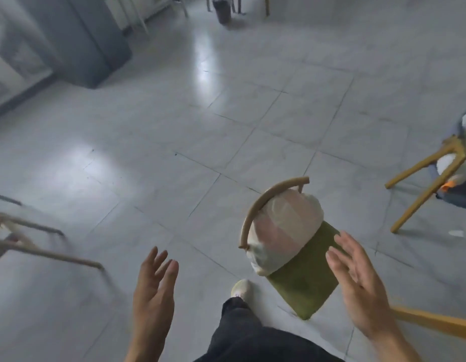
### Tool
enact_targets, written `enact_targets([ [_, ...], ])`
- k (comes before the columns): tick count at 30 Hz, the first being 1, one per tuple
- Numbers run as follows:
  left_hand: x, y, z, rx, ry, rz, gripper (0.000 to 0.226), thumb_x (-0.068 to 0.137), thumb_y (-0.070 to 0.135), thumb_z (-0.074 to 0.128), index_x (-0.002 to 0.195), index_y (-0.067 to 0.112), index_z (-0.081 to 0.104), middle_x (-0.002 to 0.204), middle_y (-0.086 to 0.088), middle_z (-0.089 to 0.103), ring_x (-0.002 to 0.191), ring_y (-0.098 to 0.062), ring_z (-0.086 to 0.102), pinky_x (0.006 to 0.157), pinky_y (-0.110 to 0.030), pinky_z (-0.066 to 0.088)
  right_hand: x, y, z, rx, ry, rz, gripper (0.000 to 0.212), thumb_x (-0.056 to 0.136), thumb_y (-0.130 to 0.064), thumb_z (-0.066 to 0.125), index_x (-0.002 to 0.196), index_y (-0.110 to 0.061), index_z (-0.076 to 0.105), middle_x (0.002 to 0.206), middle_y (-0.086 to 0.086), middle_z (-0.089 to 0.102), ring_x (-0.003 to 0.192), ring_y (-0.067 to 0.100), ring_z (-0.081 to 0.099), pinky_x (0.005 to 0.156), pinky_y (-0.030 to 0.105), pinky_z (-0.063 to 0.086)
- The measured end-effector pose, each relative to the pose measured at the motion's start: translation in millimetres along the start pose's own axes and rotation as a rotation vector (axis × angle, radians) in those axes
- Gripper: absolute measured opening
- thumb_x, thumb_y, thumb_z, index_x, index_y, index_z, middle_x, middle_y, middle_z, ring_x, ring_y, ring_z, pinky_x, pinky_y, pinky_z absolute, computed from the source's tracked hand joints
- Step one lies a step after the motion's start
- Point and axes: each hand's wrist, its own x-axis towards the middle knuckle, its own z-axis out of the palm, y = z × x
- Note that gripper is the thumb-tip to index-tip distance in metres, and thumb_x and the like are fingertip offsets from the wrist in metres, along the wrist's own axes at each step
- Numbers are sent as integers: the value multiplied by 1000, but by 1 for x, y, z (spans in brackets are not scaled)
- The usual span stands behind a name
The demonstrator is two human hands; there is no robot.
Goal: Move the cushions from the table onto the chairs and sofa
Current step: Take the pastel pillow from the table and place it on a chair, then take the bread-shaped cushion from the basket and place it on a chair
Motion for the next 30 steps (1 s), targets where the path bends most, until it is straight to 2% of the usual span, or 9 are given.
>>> enact_targets([
  [2, -28, -16, -31, -42, 129, -24, 51, 101, 10, 56, 150, 21, 43, 139, -3, 58, 124, -19, 59, 113, -52, 43, -1, 3, 9, -25, -95, -23, 57, 93, -36, 62, 147, -38, 43, 145, -21, 53, 127, -10, 54, 81, 2, 44],
  [4, -58, -30, -67, -84, 285, -49, 52, 101, 5, 54, 151, 17, 41, 139, -6, 57, 128, -25, 57, 104, -37, 51, -2, 5, 27, -39, -205, -34, 56, 95, -28, 64, 147, -34, 44, 145, -15, 55, 128, -3, 55, 82, 5, 46],
  [6, -92, -41, -103, -110, 419, -82, 53, 101, 3, 53, 151, 15, 40, 139, -7, 56, 130, -27, 56, 92, -23, 55, -7, 2, 50, -70, -336, -38, 55, 95, -29, 65, 145, -35, 44, 144, -12, 55, 125, 2, 57, 87, 13, 43],
  [8, -126, -48, -139, -130, 558, -110, 53, 102, 2, 52, 152, 15, 40, 138, -7, 56, 131, -27, 55, 89, -19, 56, -20, -8, 79, -96, -469, -45, 54, 93, -34, 63, 142, -39, 43, 141, -12, 55, 122, 3, 57, 88, 16, 41],
  [13, -191, -60, -207, -189, 861, -89, 52, 101, 7, 56, 150, 17, 44, 135, -2, 61, 129, -23, 58, 115, -53, 42, -56, -38, 168, -181, -757, -177, 65, 85, -42, 63, 146, -36, 41, 147, -10, 53, 132, 10, 55, 101, 31, 45],
  [20, -229, -113, -314, -396, 1170, -99, 50, 99, 5, 57, 146, 20, 47, 130, 8, 64, 109, 6, 66, 109, -41, 50, -137, -63, 339, -298, -1043, -405, 69, 80, -45, 63, 146, -38, 42, 144, -12, 56, 127, 5, 59, 89, 17, 47],
  [25, -225, -154, -426, -486, 1290, -112, 45, 99, 0, 56, 138, 21, 50, 124, 10, 64, 119, -6, 60, 87, -16, 54, -216, -67, 473, -326, -1170, -472, 74, 82, -45, 62, 151, -32, 40, 147, -10, 54, 129, 8, 58, 88, 15, 46],
  [27, -220, -161, -479, -472, 1321, -115, 44, 99, 1, 56, 137, 23, 50, 124, 10, 64, 119, -5, 61, 90, -20, 56, -252, -71, 524, -312, -1197, -495, 74, 81, -45, 63, 150, -32, 41, 147, -10, 55, 129, 7, 58, 88, 15, 46],
  [30, -213, -166, -555, -418, 1314, -113, 48, 98, 9, 61, 143, 23, 50, 130, 11, 64, 112, 5, 65, 108, -41, 49, -301, -72, 594, -319, -1254, -518, 76, 81, -44, 63, 152, -30, 40, 149, -8, 53, 130, 10, 58, 90, 16, 46],
])
